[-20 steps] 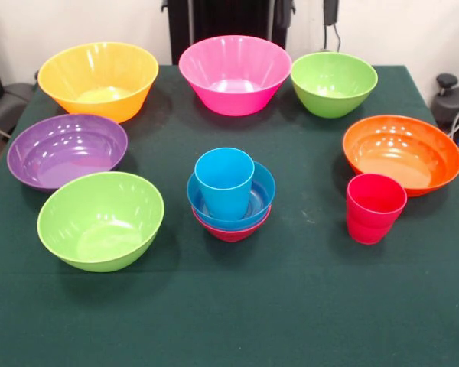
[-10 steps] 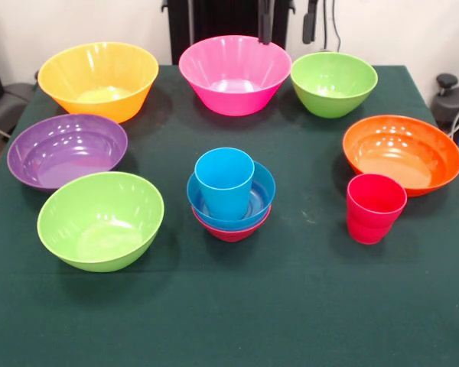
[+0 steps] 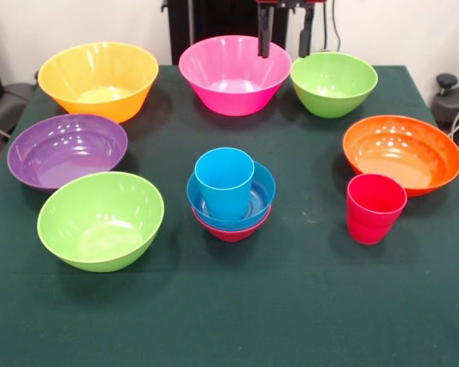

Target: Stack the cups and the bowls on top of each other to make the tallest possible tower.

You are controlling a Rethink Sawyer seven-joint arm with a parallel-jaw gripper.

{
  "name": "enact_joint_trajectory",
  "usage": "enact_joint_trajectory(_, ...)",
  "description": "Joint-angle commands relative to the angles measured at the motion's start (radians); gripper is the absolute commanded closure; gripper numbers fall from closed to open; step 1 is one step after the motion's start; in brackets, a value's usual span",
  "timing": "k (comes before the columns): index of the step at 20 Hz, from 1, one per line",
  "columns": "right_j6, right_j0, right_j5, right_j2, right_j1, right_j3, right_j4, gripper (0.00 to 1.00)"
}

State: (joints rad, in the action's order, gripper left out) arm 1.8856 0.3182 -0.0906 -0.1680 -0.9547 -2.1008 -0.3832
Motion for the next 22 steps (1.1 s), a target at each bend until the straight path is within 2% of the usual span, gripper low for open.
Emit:
enact_joint_trajectory(1, 0.192, -0.067, 0.101, 0.107, 0.119, -0.077, -0.008, 0.00)
enact_joint_trajectory(11, 0.218, -0.150, 0.175, 0.175, 0.136, -0.117, 0.063, 0.00)
enact_joint_trajectory(22, 0.311, -0.336, 0.185, 0.250, 0.146, -0.133, 0.229, 0.00)
